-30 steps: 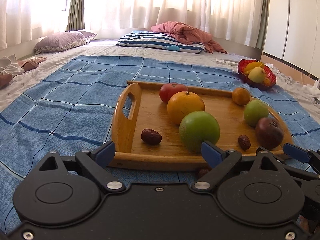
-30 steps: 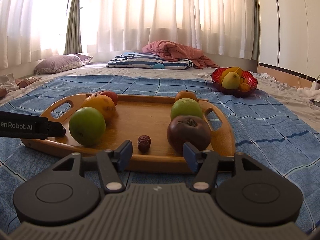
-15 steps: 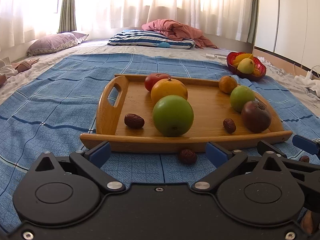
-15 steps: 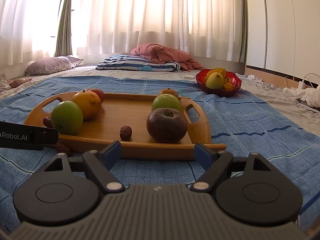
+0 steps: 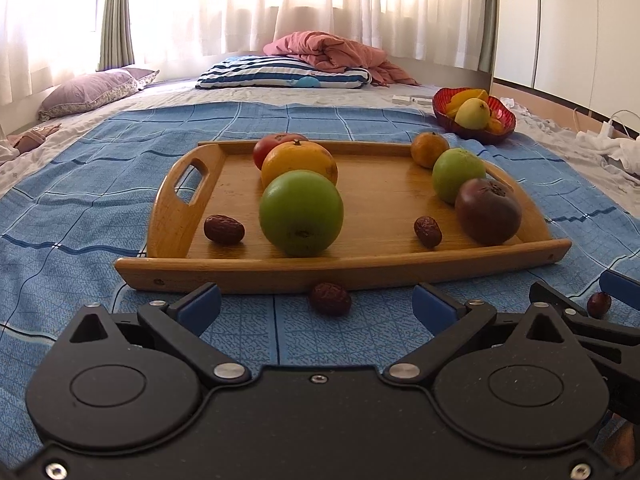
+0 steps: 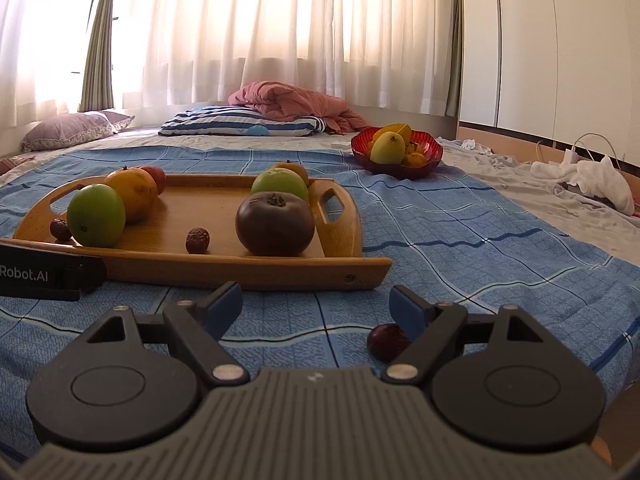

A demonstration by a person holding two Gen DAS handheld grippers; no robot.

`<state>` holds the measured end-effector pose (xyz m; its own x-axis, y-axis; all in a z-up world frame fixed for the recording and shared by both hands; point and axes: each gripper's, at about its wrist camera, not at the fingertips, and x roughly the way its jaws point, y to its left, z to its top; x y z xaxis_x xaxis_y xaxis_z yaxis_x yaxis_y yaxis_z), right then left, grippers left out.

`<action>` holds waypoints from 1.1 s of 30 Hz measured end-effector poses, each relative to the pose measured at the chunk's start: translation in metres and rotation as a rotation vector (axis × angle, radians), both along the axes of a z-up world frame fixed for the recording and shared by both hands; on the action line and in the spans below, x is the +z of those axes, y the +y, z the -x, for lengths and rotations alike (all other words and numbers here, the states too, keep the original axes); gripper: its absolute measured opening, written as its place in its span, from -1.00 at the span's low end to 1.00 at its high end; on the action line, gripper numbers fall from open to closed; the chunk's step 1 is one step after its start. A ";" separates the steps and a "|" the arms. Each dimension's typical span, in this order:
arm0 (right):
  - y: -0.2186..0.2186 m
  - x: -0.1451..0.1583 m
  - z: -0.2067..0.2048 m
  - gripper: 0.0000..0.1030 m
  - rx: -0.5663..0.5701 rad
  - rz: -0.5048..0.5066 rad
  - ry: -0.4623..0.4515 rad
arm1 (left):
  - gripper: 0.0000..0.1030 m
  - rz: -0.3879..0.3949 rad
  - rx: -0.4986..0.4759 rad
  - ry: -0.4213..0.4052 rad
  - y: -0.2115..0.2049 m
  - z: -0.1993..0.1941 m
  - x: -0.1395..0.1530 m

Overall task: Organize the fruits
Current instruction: 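Withdraw both grippers from the tray toward the dates on the cloth, then close the left gripper on a dark date while the right gripper closes on another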

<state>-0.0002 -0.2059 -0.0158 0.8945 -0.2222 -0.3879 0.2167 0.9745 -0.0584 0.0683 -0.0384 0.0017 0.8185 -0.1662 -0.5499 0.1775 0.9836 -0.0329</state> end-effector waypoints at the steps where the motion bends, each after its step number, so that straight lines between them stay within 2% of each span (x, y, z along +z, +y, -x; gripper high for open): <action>1: -0.002 -0.001 0.002 0.74 -0.003 -0.001 0.001 | 0.97 0.003 -0.003 0.003 -0.002 0.000 0.000; 4: -0.005 -0.002 0.005 0.74 -0.012 0.009 -0.002 | 0.92 0.006 -0.011 0.005 -0.007 0.000 -0.002; 7: -0.007 -0.004 0.008 0.74 -0.028 0.017 -0.004 | 0.78 0.004 -0.018 0.016 -0.011 -0.002 -0.003; 12: -0.012 -0.006 0.010 0.74 -0.047 0.004 -0.004 | 0.46 0.013 -0.027 0.042 -0.015 -0.004 -0.005; 21: -0.016 -0.009 0.012 0.57 -0.062 0.005 0.009 | -0.06 -0.016 -0.039 0.051 -0.022 -0.005 -0.007; 27: -0.018 -0.011 0.012 0.41 -0.062 -0.003 0.021 | -0.09 -0.032 -0.035 0.048 -0.024 -0.006 -0.008; 33: -0.017 -0.009 0.012 0.05 -0.065 0.000 0.026 | -0.10 -0.035 -0.030 0.045 -0.025 -0.006 -0.009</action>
<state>-0.0123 -0.2225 -0.0252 0.8678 -0.2792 -0.4111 0.2774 0.9585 -0.0653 0.0745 -0.0635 -0.0073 0.7876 -0.1702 -0.5922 0.2059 0.9785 -0.0073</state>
